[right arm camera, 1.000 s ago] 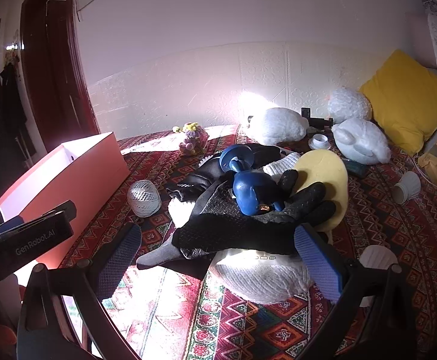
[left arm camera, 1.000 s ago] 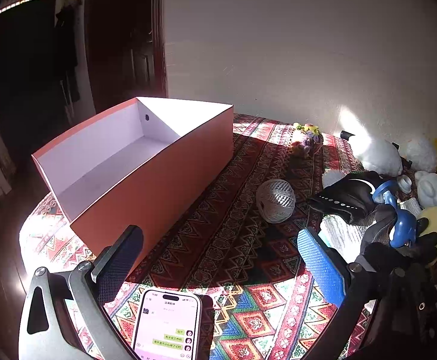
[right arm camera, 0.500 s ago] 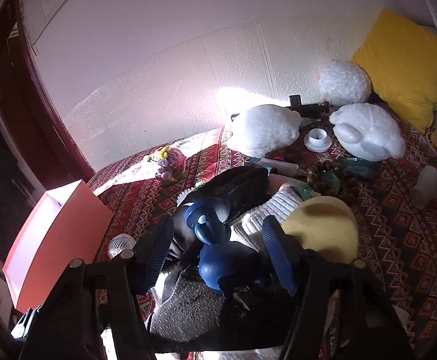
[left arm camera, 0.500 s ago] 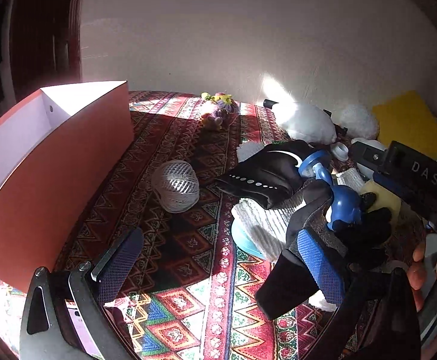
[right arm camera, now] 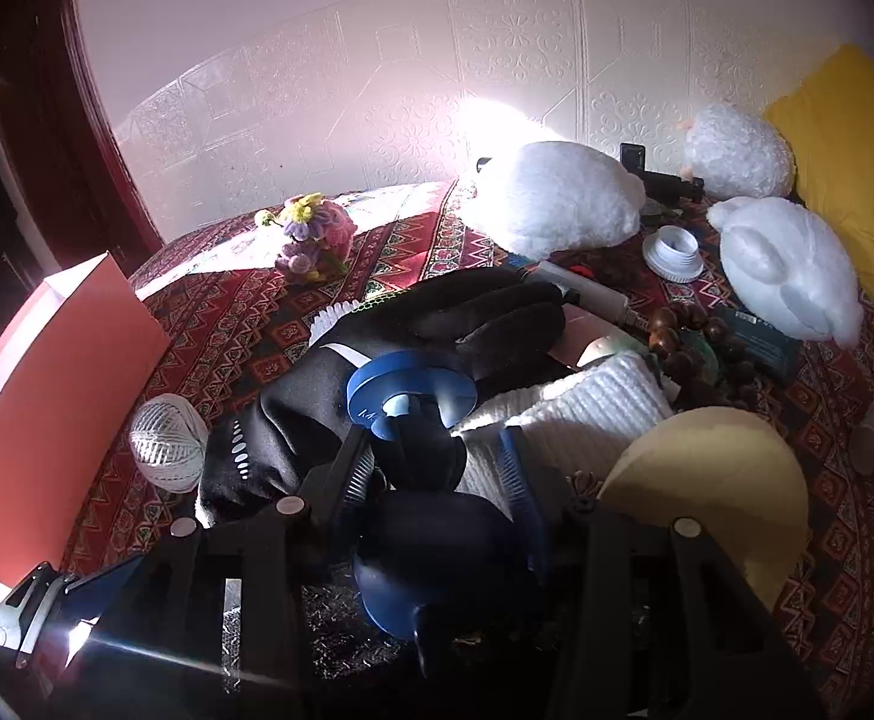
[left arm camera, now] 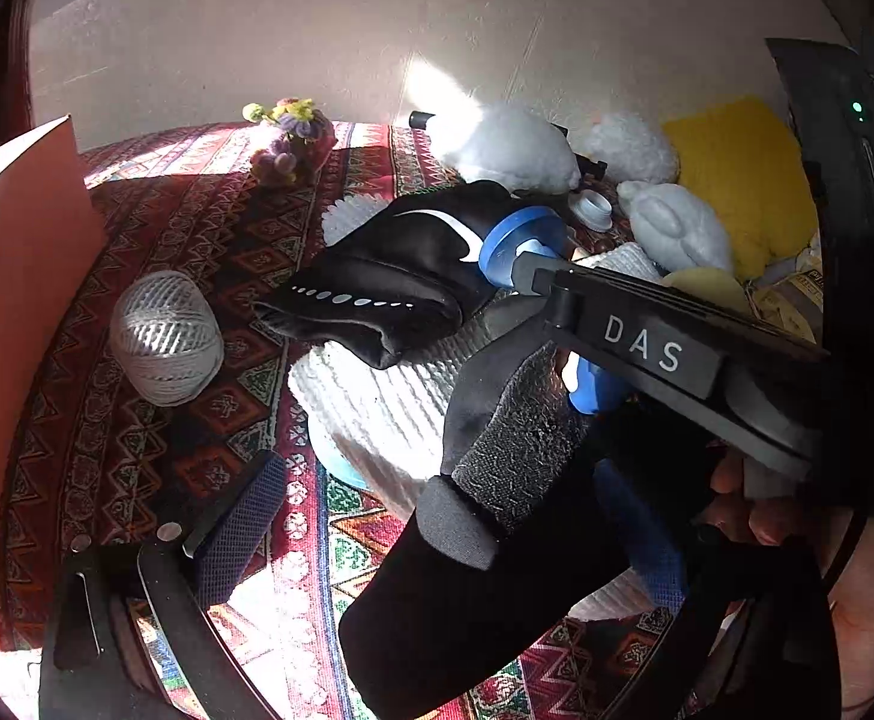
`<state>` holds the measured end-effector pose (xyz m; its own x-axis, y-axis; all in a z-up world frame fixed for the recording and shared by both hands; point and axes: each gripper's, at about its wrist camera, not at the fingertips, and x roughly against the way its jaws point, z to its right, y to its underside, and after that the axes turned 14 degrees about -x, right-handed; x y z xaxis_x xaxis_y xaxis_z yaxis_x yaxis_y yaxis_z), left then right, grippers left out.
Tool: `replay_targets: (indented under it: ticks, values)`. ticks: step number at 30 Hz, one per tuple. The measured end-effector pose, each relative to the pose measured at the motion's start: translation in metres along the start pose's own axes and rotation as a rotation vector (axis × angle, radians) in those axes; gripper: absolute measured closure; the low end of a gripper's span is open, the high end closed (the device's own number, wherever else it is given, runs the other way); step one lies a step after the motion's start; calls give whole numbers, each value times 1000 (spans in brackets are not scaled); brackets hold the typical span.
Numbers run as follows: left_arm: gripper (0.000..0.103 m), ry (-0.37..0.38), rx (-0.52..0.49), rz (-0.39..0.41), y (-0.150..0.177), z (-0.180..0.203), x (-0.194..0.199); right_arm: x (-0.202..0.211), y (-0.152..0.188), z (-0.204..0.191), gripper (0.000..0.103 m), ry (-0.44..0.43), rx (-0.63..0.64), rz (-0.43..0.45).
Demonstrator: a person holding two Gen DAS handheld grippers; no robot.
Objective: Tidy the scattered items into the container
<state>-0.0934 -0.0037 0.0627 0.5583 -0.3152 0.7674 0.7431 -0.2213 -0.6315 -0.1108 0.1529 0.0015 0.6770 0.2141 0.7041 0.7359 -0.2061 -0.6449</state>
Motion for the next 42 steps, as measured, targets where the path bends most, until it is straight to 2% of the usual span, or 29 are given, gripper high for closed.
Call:
replay_targets:
  ticks: [2, 5, 6, 7, 8, 10, 13, 16, 18, 19, 29, 33, 36, 39, 42]
  values:
    - [1, 45, 29, -33, -1, -4, -11, -3, 3, -3, 58, -1, 54, 4]
    - [1, 98, 77, -62, -1, -9, -18, -8, 12, -13, 56, 52, 163, 24]
    - [5, 107, 79, -64, 1, -8, -19, -8, 13, -14, 56, 59, 159, 20]
    - [21, 114, 69, -67, 0, -6, -18, -8, 12, -14, 56, 64, 150, 8]
    - [25, 113, 54, -70, 0, -3, -16, -8, 11, -13, 57, 60, 139, -3]
    - [45, 93, 28, -66, 0, 5, -10, -5, 9, -9, 57, 39, 114, -16]
    - [59, 74, 14, -56, 2, 10, -2, 1, 7, -5, 59, 9, 77, -20]
    - [68, 88, 49, -51, 2, 5, 1, 12, 2, -2, 65, -23, 32, -2]
    - [70, 96, 64, -43, 2, 2, 4, 24, -3, -1, 74, -46, 4, 28]
    - [72, 96, 65, -35, 2, 2, 7, 31, -7, 0, 83, -61, -17, 43]
    - [74, 117, 65, 56, -5, 9, 48, 95, -23, -6, 83, -137, -91, 201]
    - [75, 162, 90, 101, -8, 6, 73, 125, -27, -17, 83, -161, -103, 299]
    - [75, 190, 107, 162, -14, 0, 102, 145, -29, -29, 83, -177, -104, 363]
    - [75, 191, 129, 242, -18, -17, 138, 161, -29, -44, 83, -202, -92, 404]
    - [75, 162, 180, 308, -20, -51, 171, 174, -26, -63, 83, -234, -74, 434]
